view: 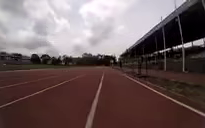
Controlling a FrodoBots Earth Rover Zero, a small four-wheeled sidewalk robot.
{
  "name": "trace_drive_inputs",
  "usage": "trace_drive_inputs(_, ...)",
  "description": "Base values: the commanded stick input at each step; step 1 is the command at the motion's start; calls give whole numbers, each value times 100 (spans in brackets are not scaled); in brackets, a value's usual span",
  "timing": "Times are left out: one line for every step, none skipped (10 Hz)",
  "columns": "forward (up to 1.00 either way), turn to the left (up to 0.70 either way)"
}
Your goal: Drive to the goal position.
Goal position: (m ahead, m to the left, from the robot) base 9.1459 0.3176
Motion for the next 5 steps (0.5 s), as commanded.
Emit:
trace_drive_inputs(70,0)
trace_drive_inputs(70,0)
trace_drive_inputs(70,0)
trace_drive_inputs(70,0)
trace_drive_inputs(70,0)
